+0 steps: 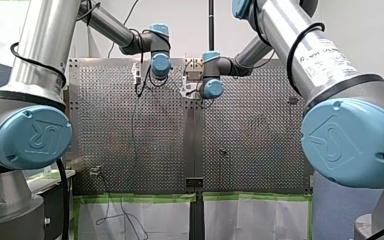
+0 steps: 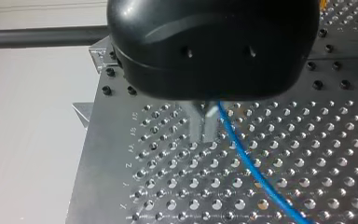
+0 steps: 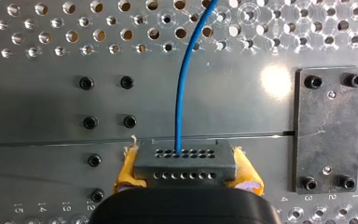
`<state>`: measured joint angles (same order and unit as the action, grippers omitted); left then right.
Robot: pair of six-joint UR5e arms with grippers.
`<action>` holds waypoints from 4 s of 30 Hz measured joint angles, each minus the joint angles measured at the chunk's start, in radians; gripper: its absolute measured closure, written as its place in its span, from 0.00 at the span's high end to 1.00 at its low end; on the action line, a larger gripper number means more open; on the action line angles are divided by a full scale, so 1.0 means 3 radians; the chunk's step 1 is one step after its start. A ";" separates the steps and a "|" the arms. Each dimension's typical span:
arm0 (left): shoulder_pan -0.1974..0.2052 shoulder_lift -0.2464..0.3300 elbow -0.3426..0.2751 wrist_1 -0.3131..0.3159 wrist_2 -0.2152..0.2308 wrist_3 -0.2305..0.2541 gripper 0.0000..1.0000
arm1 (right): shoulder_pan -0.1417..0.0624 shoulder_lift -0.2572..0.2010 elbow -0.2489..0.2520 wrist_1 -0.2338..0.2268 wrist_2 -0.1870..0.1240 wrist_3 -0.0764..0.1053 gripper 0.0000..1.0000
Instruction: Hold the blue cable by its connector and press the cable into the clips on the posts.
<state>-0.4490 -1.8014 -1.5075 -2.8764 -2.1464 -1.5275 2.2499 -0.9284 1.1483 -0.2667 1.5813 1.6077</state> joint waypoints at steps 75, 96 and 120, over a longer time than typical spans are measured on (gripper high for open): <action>-0.0829 -0.0873 -0.0334 0.0600 -0.0111 -0.0480 0.00 | -0.0503 -0.0353 0.1656 -0.0680 0.0116 -0.0013 0.00; -0.0988 -0.1379 -0.0333 0.1162 -0.0097 -0.0605 0.00 | -0.0799 -0.0342 0.2318 -0.1332 -0.0197 0.0084 0.00; -0.0975 -0.1677 -0.0333 0.1562 0.0048 -0.0646 0.00 | -0.1249 -0.0300 0.2690 -0.1720 -0.0685 0.0106 0.00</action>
<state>-0.7413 -2.3044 -1.6075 -2.4078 -2.1318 -1.7214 1.8753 -1.0185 1.9554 -0.7827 1.3758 1.6394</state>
